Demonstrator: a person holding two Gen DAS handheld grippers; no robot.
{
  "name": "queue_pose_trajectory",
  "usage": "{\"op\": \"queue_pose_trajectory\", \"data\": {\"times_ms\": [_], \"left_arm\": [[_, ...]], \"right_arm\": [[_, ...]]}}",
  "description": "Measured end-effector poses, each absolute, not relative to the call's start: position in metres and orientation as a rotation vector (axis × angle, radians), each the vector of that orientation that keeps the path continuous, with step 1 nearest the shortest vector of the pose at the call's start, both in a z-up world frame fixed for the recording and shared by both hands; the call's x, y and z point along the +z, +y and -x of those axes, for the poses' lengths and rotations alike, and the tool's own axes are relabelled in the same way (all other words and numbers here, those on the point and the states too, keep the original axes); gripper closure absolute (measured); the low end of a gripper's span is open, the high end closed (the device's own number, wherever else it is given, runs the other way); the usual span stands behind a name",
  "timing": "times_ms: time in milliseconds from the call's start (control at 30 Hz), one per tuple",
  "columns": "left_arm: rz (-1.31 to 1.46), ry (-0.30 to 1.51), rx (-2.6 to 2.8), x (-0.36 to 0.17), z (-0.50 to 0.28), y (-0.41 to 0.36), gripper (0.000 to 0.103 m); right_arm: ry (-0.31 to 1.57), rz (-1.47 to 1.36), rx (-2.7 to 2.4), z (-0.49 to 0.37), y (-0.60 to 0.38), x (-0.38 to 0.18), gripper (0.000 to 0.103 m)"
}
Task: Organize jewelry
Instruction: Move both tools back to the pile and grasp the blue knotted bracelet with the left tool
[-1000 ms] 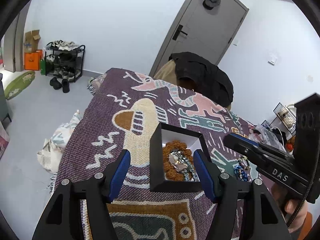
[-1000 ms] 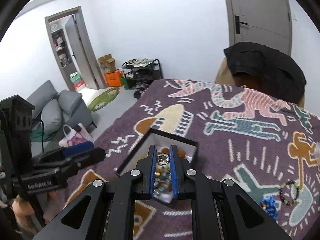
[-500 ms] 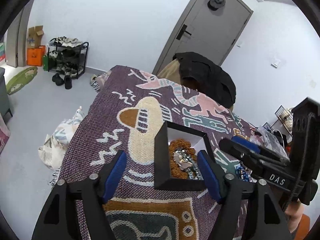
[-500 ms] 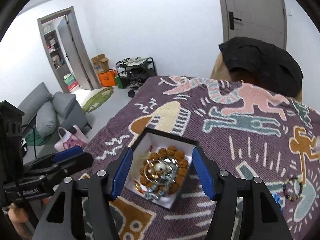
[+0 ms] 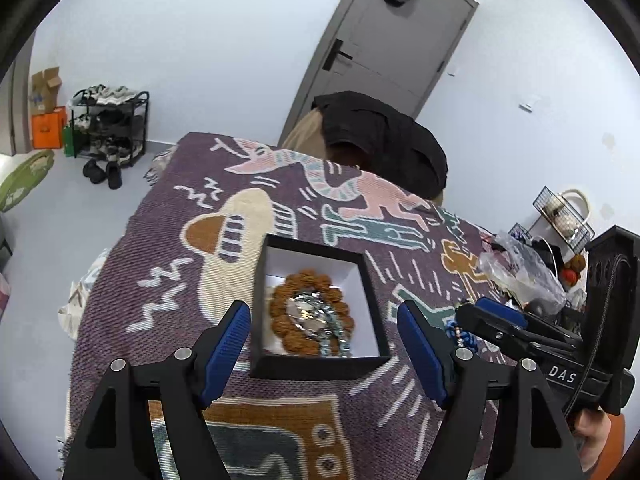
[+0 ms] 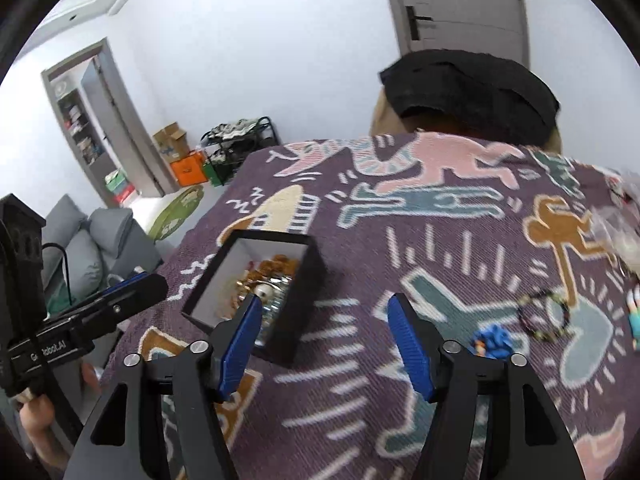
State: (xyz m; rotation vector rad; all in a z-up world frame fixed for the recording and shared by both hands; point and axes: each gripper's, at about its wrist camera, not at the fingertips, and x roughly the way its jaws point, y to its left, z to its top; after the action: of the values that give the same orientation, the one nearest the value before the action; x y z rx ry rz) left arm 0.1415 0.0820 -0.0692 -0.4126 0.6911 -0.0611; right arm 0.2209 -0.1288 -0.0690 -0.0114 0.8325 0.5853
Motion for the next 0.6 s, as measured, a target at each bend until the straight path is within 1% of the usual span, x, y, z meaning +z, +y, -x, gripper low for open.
{"op": "queue_pose_trajectory", "data": {"times_ms": [133, 500, 533, 600], "left_arm": [[0.394, 0.697, -0.088, -0.069, -0.146, 0.066, 0.026], [0.321, 0.727, -0.153, -0.068, -0.163, 0.015, 0.026], [0.314, 0.729, -0.158, -0.067, -0.164, 0.011, 0.026], [0.301, 0.735, -0.168, -0.067, -0.166, 0.003, 0.026]], "right_arm": [[0.831, -0.015, 0.542, -0.219, -0.156, -0.070, 0.034], [0.827, -0.063, 0.474, -0.216, -0.207, -0.073, 0.033], [0.829, -0.071, 0.471, -0.217, -0.212, -0.074, 0.032], [0.834, -0.090, 0.468, -0.218, -0.221, -0.075, 0.026]]}}
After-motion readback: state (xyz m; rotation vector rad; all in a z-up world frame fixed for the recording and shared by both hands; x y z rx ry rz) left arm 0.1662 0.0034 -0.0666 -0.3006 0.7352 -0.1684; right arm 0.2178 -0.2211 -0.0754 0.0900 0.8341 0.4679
